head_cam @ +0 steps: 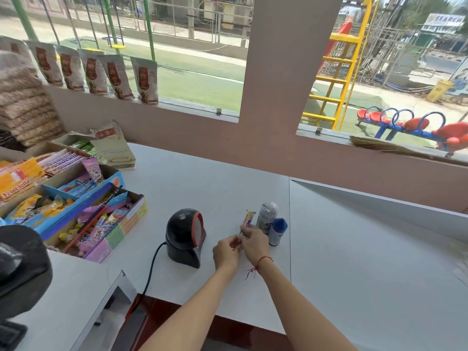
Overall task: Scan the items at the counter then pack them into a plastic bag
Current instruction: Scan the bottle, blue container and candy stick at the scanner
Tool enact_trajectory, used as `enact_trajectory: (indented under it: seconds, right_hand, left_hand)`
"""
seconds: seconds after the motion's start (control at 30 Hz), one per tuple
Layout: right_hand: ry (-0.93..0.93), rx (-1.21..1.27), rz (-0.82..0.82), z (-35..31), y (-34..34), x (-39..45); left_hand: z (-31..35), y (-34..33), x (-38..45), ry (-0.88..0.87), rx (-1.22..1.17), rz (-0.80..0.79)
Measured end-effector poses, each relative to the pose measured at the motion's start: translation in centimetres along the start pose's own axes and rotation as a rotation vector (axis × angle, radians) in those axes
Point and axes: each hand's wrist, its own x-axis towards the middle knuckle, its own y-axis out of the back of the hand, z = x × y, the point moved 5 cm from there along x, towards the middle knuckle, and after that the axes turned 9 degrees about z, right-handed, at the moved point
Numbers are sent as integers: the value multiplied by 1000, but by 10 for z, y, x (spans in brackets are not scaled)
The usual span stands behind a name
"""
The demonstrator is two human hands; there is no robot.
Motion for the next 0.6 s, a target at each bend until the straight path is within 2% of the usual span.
enact_trajectory:
  seconds: [0.2,0.33,0.47,0.6]
  right_hand:
    - [183,-294,6,8,-3,8]
    - [271,-156,175,3,10,-25]
    - [351,-60,318,0,11,-93]
    - [392,97,191,-17,-32,-177]
  left_hand:
    - [-1,-7,11,-27,161,9]
    - [0,21,-14,-116,90,44]
    - [-23,84,-60,-277,91,124]
    - [-73,167,-115,-377,205,277]
